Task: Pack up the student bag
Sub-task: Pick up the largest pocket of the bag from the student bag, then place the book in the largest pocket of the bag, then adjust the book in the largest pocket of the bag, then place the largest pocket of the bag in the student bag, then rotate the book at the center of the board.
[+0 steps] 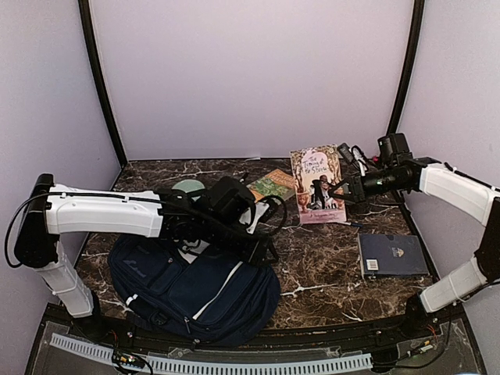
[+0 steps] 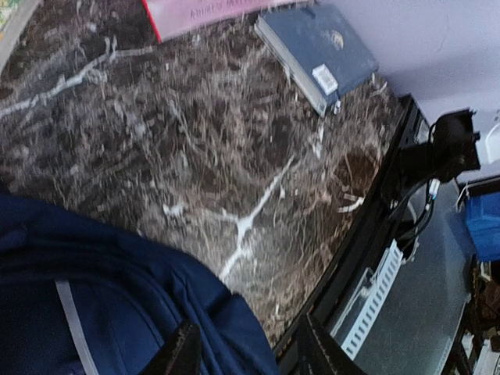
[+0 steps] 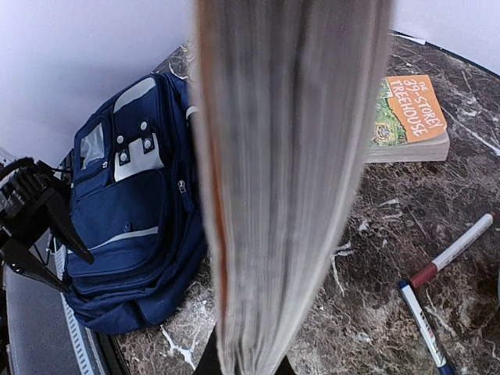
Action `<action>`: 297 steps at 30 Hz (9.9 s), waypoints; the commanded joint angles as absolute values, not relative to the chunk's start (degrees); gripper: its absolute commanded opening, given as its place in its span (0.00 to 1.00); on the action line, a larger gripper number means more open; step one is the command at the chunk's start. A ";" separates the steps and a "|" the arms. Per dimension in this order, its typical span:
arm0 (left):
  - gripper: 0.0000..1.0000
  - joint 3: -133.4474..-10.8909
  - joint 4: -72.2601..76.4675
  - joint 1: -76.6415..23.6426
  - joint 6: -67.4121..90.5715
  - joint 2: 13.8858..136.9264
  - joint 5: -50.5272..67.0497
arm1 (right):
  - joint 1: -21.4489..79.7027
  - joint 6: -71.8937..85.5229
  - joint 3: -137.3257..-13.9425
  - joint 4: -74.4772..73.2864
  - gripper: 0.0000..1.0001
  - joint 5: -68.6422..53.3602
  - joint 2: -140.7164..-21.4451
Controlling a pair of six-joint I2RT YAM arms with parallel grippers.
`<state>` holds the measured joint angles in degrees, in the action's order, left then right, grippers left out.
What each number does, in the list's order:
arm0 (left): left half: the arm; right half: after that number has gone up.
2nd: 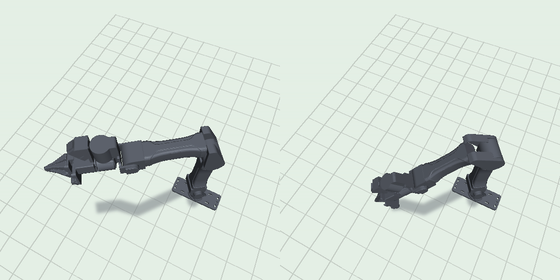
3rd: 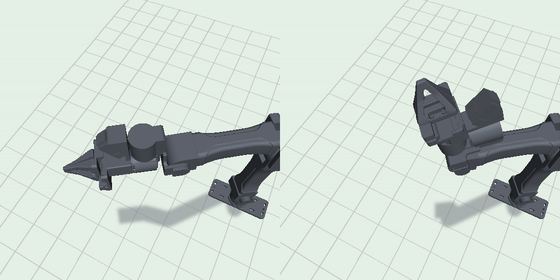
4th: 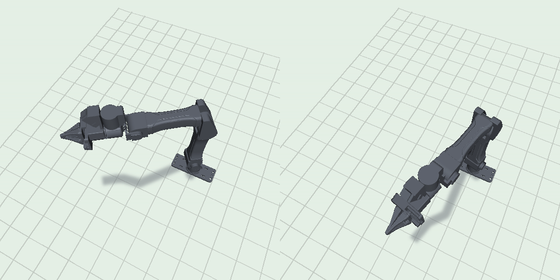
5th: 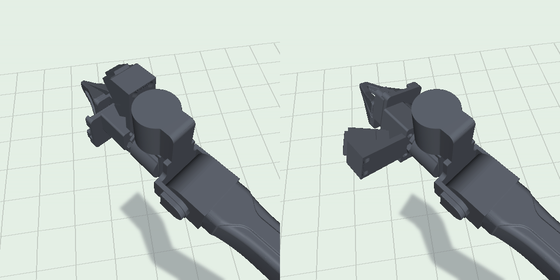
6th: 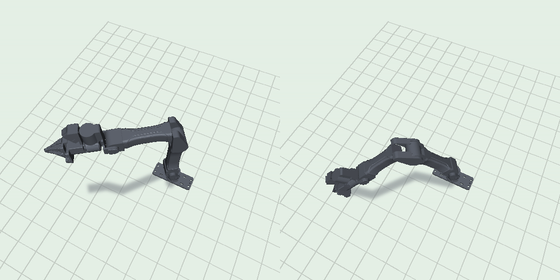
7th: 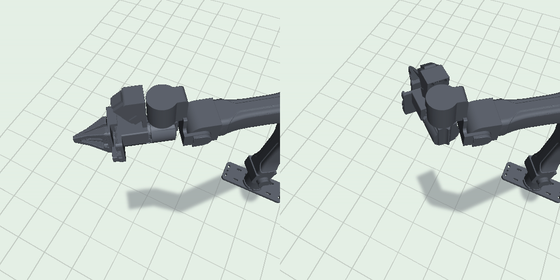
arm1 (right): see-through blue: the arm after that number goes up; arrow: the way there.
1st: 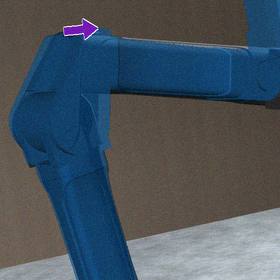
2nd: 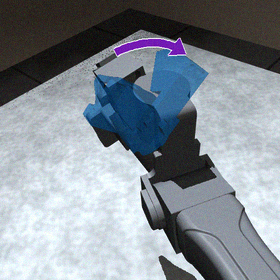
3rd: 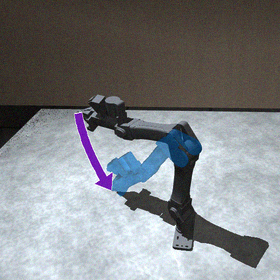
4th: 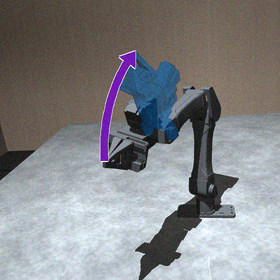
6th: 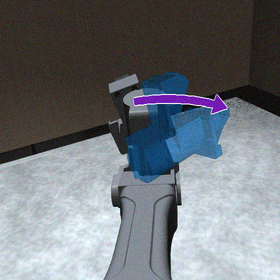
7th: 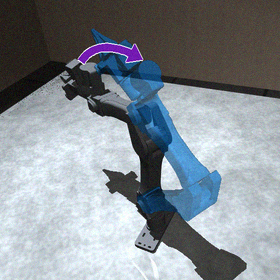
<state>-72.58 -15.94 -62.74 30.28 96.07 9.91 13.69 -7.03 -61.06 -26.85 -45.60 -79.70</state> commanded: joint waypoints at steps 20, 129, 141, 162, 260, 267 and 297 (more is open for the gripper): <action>0.40 -103.92 -58.79 -70.84 44.42 119.95 -6.38 | 13.10 -8.09 -54.90 -23.32 0.00 -43.84 -72.01; 0.00 -87.92 -48.59 -70.40 37.24 81.34 -15.20 | 55.77 32.36 -105.43 -22.74 0.14 -54.37 -135.58; 0.00 -81.78 -45.73 -70.38 37.19 76.13 -17.64 | 55.83 19.51 -96.76 -28.68 0.49 -36.90 -125.41; 0.00 -69.38 -32.05 -70.39 36.69 67.58 -19.23 | 58.73 -8.07 -75.07 -20.35 0.39 -32.39 -104.80; 0.50 -62.98 -21.76 -70.72 33.41 89.63 5.48 | 29.79 -20.90 -50.89 -38.58 0.49 -8.58 -73.69; 0.61 -68.80 -17.57 -70.65 25.94 90.99 6.60 | 4.70 -25.49 -51.09 -41.87 0.56 -3.93 -71.33; 0.60 -72.77 -5.23 -62.67 19.69 106.17 15.82 | -26.81 -31.01 -61.89 -54.23 0.49 -11.80 -101.27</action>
<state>-73.63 -5.91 -63.26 20.29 108.22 14.81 -29.71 -29.71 -61.36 -54.26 -10.35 -98.65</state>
